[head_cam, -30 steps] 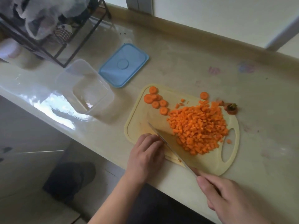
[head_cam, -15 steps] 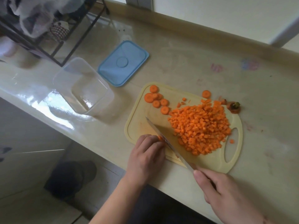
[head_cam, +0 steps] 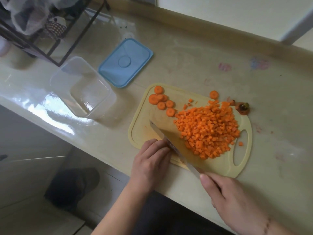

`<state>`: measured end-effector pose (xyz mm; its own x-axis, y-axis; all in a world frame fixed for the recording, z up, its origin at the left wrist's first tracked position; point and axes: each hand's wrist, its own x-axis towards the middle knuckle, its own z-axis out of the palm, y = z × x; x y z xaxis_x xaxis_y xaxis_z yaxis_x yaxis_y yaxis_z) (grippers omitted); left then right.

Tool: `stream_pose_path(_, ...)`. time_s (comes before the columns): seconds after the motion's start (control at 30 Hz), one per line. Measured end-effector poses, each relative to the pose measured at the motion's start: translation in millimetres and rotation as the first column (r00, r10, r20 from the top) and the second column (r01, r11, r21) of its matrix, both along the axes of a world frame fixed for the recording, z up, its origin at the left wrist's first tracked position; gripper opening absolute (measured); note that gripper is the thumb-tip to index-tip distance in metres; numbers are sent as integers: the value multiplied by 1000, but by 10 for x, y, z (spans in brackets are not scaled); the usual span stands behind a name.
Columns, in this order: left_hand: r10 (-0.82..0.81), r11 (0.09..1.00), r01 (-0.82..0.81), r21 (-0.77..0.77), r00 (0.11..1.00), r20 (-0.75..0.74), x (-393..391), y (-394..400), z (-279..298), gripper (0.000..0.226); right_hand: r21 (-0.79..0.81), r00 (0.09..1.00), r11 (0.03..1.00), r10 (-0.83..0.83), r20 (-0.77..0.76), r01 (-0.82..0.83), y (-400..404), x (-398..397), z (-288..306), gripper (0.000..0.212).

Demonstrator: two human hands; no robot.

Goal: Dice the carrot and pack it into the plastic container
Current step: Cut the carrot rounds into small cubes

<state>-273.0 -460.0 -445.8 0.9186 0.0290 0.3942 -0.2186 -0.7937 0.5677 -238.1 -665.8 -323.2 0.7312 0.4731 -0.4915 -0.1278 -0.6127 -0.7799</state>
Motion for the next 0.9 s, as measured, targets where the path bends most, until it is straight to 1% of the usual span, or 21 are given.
stream_pose_path(0.07,0,1000,0,18,1000,-4,-2,0,10,5,27,1000,1000,-3,16,2,28,36,-34,46)
stream_pose_path(0.17,-15,999,16,30,1000,-14,-42,22,13,9,66,999,997,-43,6,42,4,33,-39,40)
stream_pose_path(0.23,-7,999,7,32,1000,-15,-66,24,-7,12,63,998,996,-65,-6,65,-42,6,-21,39)
stream_pose_path(0.3,-5,1000,5,26,1000,-8,-73,10,-26,15,45,999,998,-51,-9,51,-90,-27,-4,39)
stream_pose_path(0.37,-22,1000,22,10,1000,3,-72,2,-29,19,30,999,999,-36,-23,37,-115,-59,18,25)
stream_pose_path(0.4,-27,1000,27,7,1000,9,-70,3,-25,21,15,999,1000,-22,-40,22,-137,-78,8,25)
stream_pose_path(0.43,-28,1000,28,6,1000,13,-68,9,-22,21,4,999,1000,-10,-43,10,-145,-89,2,32)
stream_pose_path(0.5,-30,1000,30,3,1000,9,-72,16,-21,20,-11,1000,1000,1,-6,-1,-148,-103,4,38)
stream_pose_path(0.57,-31,1000,31,-3,1000,0,-74,21,-25,18,-3,1000,1000,-16,1,16,-105,-86,-1,23)
stream_pose_path(0.6,-30,1000,30,-7,1000,-5,-70,22,-21,19,11,1000,1000,-11,12,11,-66,-67,-1,27)
stream_pose_path(0.63,-31,999,30,-10,1000,-6,-63,28,-16,21,18,999,1000,9,34,-10,-24,-41,-16,36)
stream_pose_path(0.67,-33,999,33,-12,999,-7,-62,31,-8,22,21,998,999,27,53,-28,11,-23,-35,39)
stream_pose_path(0.77,-35,999,35,-5,999,-3,-74,32,2,20,52,997,998,35,66,-38,83,38,-49,36)
stream_pose_path(0.9,-16,1000,16,3,999,31,-100,29,-33,9,85,999,996,-40,26,38,17,24,-1,40)
